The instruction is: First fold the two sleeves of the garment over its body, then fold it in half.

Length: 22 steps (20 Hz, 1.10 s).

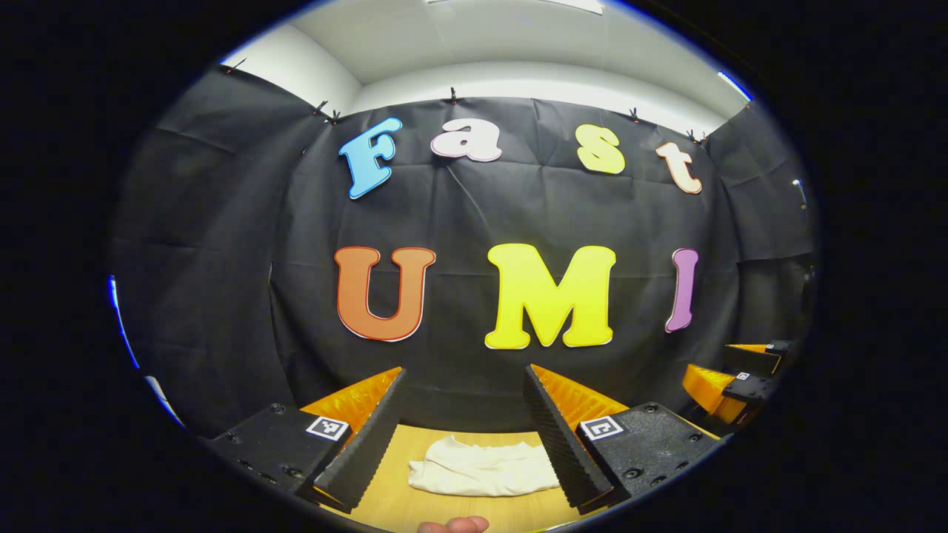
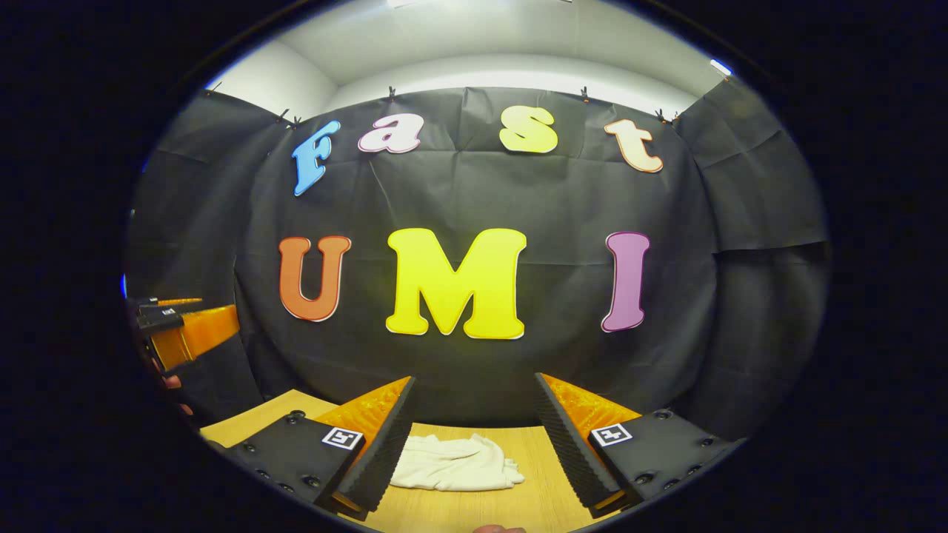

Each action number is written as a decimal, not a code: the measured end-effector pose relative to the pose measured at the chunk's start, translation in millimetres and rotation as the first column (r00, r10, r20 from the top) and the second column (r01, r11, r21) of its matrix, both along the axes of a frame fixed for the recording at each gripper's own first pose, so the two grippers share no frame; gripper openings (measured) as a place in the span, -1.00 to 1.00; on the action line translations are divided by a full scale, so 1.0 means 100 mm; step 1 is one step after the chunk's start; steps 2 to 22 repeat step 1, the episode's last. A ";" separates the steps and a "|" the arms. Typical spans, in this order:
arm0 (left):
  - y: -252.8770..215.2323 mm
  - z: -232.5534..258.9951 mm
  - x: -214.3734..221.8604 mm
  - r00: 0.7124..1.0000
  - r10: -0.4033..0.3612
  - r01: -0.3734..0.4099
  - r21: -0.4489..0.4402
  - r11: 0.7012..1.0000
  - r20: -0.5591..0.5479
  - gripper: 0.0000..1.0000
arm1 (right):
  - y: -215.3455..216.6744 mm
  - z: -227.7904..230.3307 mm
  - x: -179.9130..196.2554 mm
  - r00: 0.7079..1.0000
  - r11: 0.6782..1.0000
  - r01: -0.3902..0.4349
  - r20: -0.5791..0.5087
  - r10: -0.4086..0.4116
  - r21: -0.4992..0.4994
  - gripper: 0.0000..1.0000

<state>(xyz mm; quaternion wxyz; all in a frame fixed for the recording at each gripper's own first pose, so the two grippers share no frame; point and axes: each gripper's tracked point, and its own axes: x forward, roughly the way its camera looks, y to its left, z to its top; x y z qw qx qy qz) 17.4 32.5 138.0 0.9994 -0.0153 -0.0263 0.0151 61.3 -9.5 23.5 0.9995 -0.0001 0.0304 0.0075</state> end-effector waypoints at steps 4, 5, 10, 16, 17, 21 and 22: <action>-0.07 -0.03 -0.10 1.000 -0.008 0.008 -0.001 1.000 0.011 0.94 | 0.02 -0.03 -0.08 1.000 1.000 -0.001 -0.003 0.001 0.010 0.91; -0.07 -0.03 -0.10 1.000 -0.008 0.008 -0.001 1.000 0.011 0.94 | 0.02 -0.03 -0.08 1.000 1.000 -0.001 -0.003 0.001 0.010 0.91; -0.07 -0.03 -0.10 1.000 -0.008 0.008 -0.001 1.000 0.011 0.94 | 0.02 -0.03 -0.08 1.000 1.000 -0.001 -0.003 0.001 0.010 0.91; -0.07 -0.03 -0.10 1.000 -0.008 0.008 -0.001 1.000 0.011 0.94 | 0.02 -0.03 -0.08 1.000 1.000 -0.001 -0.003 0.001 0.010 0.91; -0.07 -0.03 -0.10 1.000 -0.008 0.008 -0.001 1.000 0.011 0.94 | 0.02 -0.03 -0.08 1.000 1.000 -0.001 -0.003 0.001 0.010 0.91; -0.07 -0.03 -0.10 1.000 -0.008 0.008 -0.001 1.000 0.011 0.94 | 0.02 -0.03 -0.08 1.000 1.000 -0.001 -0.003 0.001 0.010 0.91; -0.07 -0.03 -0.10 1.000 -0.008 0.008 -0.001 1.000 0.011 0.94 | 0.02 -0.03 -0.08 1.000 1.000 -0.001 -0.003 0.001 0.010 0.91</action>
